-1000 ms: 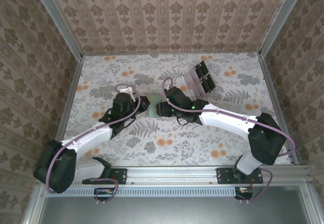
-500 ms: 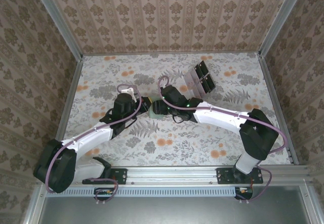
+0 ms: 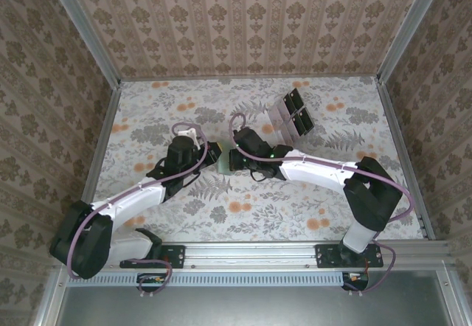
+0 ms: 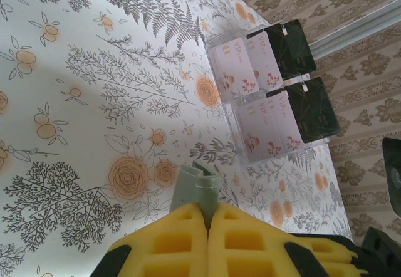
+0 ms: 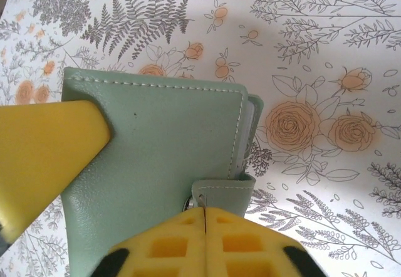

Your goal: Put the credit cards into the card holder

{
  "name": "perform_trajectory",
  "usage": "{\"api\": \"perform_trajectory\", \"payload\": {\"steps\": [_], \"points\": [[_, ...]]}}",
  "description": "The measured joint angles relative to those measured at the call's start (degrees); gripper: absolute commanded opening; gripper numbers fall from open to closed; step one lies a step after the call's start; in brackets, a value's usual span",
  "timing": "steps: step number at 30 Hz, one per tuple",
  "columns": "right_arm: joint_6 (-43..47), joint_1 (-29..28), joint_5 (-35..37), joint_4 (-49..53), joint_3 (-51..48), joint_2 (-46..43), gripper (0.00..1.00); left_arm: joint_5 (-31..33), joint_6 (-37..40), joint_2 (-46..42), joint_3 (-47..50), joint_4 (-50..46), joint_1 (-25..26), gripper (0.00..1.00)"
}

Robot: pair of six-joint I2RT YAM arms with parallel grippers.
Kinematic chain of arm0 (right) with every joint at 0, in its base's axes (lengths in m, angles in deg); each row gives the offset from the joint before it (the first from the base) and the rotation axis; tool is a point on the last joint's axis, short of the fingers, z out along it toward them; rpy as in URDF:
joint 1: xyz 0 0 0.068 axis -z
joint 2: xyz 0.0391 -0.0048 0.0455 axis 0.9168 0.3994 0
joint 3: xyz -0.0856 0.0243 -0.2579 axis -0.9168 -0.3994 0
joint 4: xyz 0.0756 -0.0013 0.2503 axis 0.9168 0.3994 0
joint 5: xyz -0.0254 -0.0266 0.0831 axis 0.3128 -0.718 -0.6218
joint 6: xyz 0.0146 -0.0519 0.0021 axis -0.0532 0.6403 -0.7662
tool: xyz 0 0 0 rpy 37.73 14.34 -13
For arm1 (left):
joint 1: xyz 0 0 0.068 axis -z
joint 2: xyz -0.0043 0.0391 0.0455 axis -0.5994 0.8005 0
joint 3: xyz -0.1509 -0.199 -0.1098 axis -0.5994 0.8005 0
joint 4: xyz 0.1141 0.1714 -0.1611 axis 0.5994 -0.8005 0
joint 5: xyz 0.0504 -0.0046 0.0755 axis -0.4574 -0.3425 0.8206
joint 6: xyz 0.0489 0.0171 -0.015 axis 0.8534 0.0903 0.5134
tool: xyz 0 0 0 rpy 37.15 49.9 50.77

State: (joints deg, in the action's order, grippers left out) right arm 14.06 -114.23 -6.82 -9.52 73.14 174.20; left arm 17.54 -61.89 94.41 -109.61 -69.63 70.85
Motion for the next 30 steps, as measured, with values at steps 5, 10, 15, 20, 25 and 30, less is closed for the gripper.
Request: {"api": "perform_trajectory", "payload": {"steps": [5,10,15,20,25,30], "points": [[-0.42,2.16,0.11,0.31,-3.43,-1.33,0.00,0.35,0.00,0.09,0.00,0.17,0.02,0.00],[-0.59,4.52,0.50,1.66,-5.90,-2.99,0.00,0.70,0.02,0.35,0.00,0.26,0.02,0.00],[-0.37,4.55,-1.42,1.27,-6.05,-4.72,0.00,1.05,0.15,2.05,0.02,0.24,0.02,0.00],[-0.35,4.55,-5.84,0.90,-6.05,-4.87,0.00,1.42,1.18,5.07,0.48,0.50,0.02,0.03],[-0.44,4.48,-9.57,-0.15,-6.05,-4.87,0.00,2.10,2.56,9.44,2.25,1.31,0.02,0.40],[-0.63,4.42,-11.76,-1.40,-6.05,-4.92,0.00,2.78,3.39,11.45,3.85,1.31,0.02,0.60]]}}
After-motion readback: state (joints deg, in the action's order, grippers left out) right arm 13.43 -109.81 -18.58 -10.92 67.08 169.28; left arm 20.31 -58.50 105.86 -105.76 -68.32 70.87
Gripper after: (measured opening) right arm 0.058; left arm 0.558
